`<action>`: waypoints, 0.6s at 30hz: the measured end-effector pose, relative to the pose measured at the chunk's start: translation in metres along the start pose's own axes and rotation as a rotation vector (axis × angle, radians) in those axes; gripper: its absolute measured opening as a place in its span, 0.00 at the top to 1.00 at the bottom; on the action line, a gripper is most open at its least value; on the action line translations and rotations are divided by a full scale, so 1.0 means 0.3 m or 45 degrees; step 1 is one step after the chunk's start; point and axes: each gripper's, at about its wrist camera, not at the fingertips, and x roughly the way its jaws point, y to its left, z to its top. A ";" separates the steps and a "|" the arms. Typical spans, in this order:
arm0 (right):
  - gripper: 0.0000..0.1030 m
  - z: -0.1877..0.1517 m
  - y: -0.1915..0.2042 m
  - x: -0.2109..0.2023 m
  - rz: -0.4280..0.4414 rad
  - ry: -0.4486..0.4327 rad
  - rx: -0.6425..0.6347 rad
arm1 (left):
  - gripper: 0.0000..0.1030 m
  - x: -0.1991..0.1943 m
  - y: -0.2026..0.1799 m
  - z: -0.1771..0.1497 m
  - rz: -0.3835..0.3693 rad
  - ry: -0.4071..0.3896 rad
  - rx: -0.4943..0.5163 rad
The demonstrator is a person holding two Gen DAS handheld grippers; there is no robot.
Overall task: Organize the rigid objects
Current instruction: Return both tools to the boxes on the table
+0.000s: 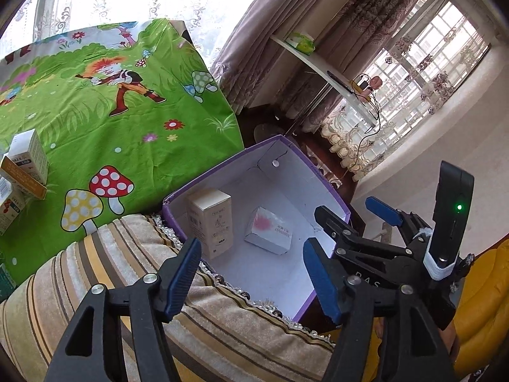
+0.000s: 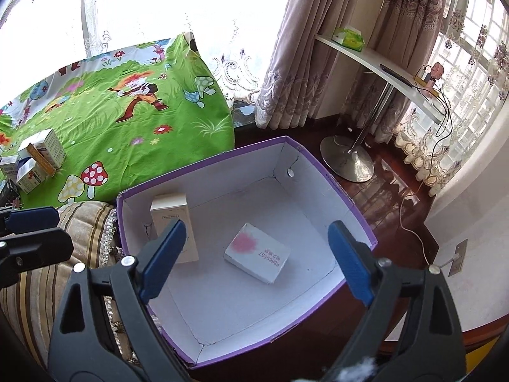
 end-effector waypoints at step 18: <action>0.06 0.027 0.073 -0.079 0.168 -0.079 0.036 | 0.27 -0.282 0.204 -0.047 0.311 -0.292 -0.122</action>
